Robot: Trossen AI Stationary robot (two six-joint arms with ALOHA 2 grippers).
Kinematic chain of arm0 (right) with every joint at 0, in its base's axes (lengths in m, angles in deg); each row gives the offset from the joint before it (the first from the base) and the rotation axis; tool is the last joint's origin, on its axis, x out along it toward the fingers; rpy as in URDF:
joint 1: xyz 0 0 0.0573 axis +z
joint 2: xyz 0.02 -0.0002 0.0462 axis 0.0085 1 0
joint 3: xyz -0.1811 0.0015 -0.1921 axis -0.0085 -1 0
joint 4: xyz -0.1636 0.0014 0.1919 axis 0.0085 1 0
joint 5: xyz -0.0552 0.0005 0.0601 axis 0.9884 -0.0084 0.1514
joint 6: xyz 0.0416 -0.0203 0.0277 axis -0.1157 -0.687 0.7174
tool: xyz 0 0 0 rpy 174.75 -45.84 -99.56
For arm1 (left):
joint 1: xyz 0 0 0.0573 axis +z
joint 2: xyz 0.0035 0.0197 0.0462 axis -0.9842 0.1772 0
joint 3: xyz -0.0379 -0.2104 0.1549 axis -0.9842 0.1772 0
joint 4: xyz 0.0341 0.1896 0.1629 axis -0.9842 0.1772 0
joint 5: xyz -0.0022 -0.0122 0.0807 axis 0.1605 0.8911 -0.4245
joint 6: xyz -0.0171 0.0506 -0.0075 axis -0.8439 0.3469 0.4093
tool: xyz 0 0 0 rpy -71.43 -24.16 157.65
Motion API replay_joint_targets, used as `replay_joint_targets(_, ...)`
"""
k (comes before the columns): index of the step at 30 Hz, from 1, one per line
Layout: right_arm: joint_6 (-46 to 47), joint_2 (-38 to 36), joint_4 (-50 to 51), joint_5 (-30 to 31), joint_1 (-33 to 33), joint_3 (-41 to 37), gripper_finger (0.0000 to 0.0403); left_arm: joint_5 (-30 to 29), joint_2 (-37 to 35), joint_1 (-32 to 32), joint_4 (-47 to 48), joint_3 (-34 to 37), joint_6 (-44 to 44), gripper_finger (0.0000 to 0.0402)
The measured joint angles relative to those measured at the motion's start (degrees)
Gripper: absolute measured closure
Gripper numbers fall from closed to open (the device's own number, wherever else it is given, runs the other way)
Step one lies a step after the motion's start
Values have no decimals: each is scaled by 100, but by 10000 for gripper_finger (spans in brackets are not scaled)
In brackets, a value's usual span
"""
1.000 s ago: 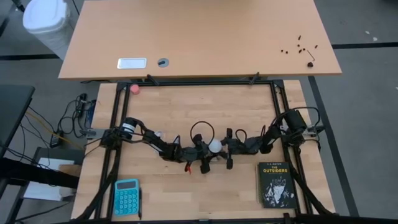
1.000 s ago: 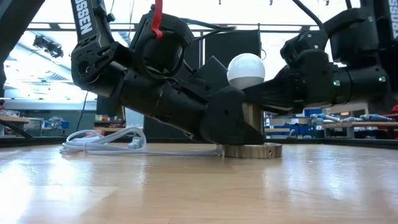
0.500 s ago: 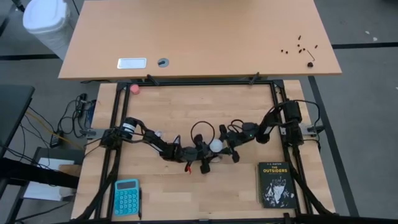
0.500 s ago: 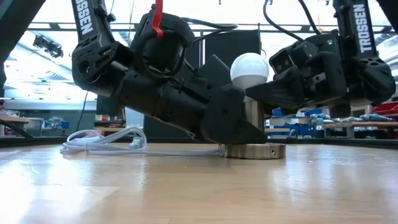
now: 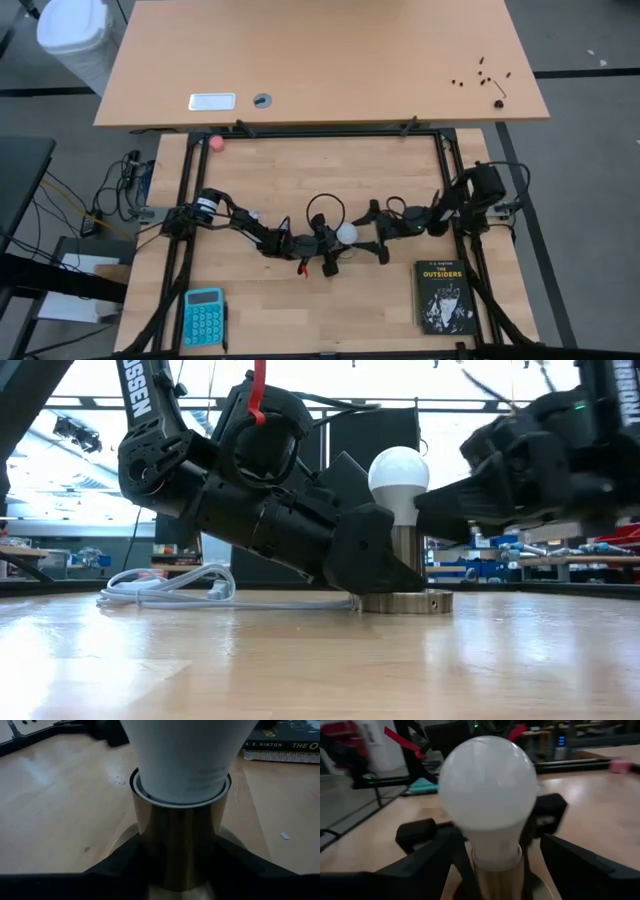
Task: Screw lightbulb
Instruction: Remove the white lightbulb from the silver lamp
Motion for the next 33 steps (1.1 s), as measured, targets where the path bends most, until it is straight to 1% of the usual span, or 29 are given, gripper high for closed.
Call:
replay_joint_targets(4, 82, -393, -16, 913, 405, -449, 93, 4, 0, -2, 0, 2, -27, 205)
replay_joint_targets(7, 279, -539, 114, 1750, 840, -550, 93, 0, 2, -2, -2, 2, -63, 205)
replay_joint_targets(10, 306, -511, 636, 2838, 1318, -286, 93, -36, 2, -7, -10, 4, -71, 205)
replay_joint_targets(13, 290, -403, 1186, 3965, 1679, 228, 93, -83, 4, -8, -11, 4, -107, 205)
replay_joint_targets(15, 202, -344, 1524, 4407, 1832, 562, 93, -141, 4, -9, -10, 7, -121, 205)
replay_joint_targets(17, 125, -293, 1767, 4595, 1933, 857, 93, -147, 4, -9, -11, 7, -125, 205)
replay_joint_targets(22, 178, -116, 2322, 4828, 1961, 1486, 93, -183, 4, -11, -13, 11, -213, 205)
replay_joint_targets(27, 493, 22, 2510, 5470, 1924, 1877, 93, -244, 9, -11, -44, 10, -265, 205)
replay_joint_targets(33, 781, 351, 2794, 5763, 1769, 2247, 93, -338, 11, -11, -88, 15, -282, 205)
